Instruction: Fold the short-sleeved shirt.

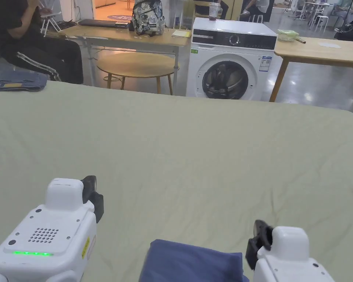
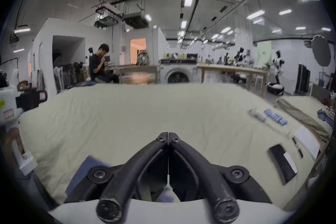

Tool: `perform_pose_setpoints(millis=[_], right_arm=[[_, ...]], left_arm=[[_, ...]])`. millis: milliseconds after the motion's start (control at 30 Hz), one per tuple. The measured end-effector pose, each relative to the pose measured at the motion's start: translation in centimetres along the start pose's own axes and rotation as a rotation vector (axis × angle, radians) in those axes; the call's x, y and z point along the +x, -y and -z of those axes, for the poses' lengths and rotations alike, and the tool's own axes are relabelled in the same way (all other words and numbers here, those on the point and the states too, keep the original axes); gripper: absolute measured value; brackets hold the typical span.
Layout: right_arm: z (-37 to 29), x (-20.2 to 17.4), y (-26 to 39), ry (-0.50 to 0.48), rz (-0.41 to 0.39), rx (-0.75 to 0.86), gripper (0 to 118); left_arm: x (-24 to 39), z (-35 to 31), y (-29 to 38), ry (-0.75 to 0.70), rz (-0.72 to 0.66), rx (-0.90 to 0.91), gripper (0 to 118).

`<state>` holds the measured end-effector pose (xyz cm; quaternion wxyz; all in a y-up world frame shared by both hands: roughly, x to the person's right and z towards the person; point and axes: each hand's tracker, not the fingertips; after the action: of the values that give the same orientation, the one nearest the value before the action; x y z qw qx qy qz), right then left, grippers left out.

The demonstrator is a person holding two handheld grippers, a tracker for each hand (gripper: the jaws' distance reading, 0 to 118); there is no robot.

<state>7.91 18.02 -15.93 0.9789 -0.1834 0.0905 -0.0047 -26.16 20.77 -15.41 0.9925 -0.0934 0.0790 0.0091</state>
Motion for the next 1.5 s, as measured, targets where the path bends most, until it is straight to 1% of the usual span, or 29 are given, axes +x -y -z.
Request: perform_pose_setpoints(millis=[33, 133, 167, 233, 300, 367, 433, 533, 633, 667, 700, 767, 833, 933, 967, 1067, 1167, 1200, 1233, 1267, 1300, 1333, 1367, 1400, 1433, 1467, 1500], right_arm=[[0.1, -0.4, 0.8, -0.024, -0.004, -0.039, 0], [1.2, -2.0, 3.7, -0.061, -0.050, -0.169, 0], [1.7, -2.4, 4.4, -0.038, -0.066, -0.212, 0], [2.9, -2.8, 6.0, -0.033, -0.075, -0.268, 0], [4.1, -3.0, 7.4, 0.014, -0.104, -0.301, 0], [4.9, -2.7, 8.1, 0.016, -0.098, -0.292, 0], [5.0, -2.8, 8.1, 0.026, -0.104, -0.284, 0], [5.6, -2.2, 8.7, 0.028, -0.102, -0.285, 0], [5.5, -2.0, 8.6, 0.022, -0.101, -0.285, 0], [5.6, -1.9, 8.6, 0.019, -0.100, -0.288, 0], [5.7, -1.8, 8.5, 0.015, -0.100, -0.292, 0], [5.8, -1.5, 8.4, 0.005, -0.095, -0.300, 0], [5.9, -1.2, 8.4, -0.006, -0.084, -0.307, 0], [5.6, -1.2, 8.2, -0.014, -0.075, -0.311, 0], [5.6, -1.1, 8.2, -0.017, -0.073, -0.311, 0], [5.5, -0.9, 8.3, -0.026, -0.069, -0.310, 0], [5.4, -1.0, 8.3, -0.030, -0.066, -0.309, 0], [5.4, -1.0, 8.3, -0.031, -0.064, -0.309, 0], [5.4, -1.0, 8.3, -0.032, -0.060, -0.310, 0], [5.4, -1.0, 8.3, -0.032, -0.056, -0.309, 0], [5.3, -0.9, 8.4, -0.031, -0.053, -0.307, 0], [5.3, -0.9, 8.4, -0.031, -0.053, -0.308, 0], [5.3, -0.9, 8.3, -0.030, -0.053, -0.309, 0], [5.3, -0.9, 8.3, -0.030, -0.052, -0.310, 0], [4.8, -1.2, 8.0, -0.030, -0.053, -0.311, 0], [4.7, -1.2, 8.0, -0.031, -0.053, -0.311, 0], [4.7, -1.2, 8.0, -0.032, -0.054, -0.311, 0]], left_arm=[[-0.1, 0.0, 0.2, 0.003, -0.006, -0.010, 0], [-0.3, -0.1, 0.8, 0.031, -0.028, -0.047, 0], [-0.3, -0.2, 1.0, 0.034, -0.030, -0.053, 0], [-0.5, -0.5, 1.3, 0.043, -0.031, -0.072, 0], [-0.6, -0.9, 1.8, 0.062, -0.036, -0.098, 0], [-0.9, -1.2, 2.3, 0.081, -0.049, -0.134, 0], [-1.3, -1.5, 3.1, 0.102, -0.089, -0.191, 0], [-2.0, -1.5, 4.6, 0.148, -0.195, -0.298, 0], [-2.4, -0.6, 5.7, 0.235, -0.281, -0.416, 0], [-2.2, -0.2, 5.9, 0.264, -0.294, -0.462, 6], [-2.2, 0.5, 6.1, 0.300, -0.308, -0.508, 16], [-2.1, 1.6, 6.5, 0.375, -0.355, -0.559, 42], [-2.2, 3.0, 7.0, 0.472, -0.428, -0.620, 51], [-2.2, 5.2, 8.0, 0.645, -0.572, -0.719, 71], [-2.1, 6.0, 8.5, 0.703, -0.613, -0.761, 76], [-1.3, 7.8, 10.5, 0.839, -0.698, -0.891, 76], [-0.2, 9.0, 12.8, 0.859, -0.758, -1.004, 76], [0.3, 8.9, 13.5, 0.900, -0.792, -1.018, 76], [0.5, 9.1, 14.1, 0.979, -0.853, -0.996, 76], [0.8, 9.3, 14.5, 1.005, -0.903, -0.996, 72], [1.1, 9.5, 14.9, 1.012, -0.934, -1.018, 67], [1.4, 9.7, 15.3, 1.008, -0.916, -1.018, 64], [1.7, 9.7, 15.5, 0.973, -0.877, -1.013, 61], [1.9, 9.8, 15.7, 0.934, -0.824, -1.012, 48], [1.9, 9.9, 15.9, 0.941, -0.842, -1.008, 32], [1.8, 9.6, 15.9, 0.955, -0.879, -1.010, 23], [1.6, 9.6, 15.7, 0.972, -0.907, -1.003, 21]])
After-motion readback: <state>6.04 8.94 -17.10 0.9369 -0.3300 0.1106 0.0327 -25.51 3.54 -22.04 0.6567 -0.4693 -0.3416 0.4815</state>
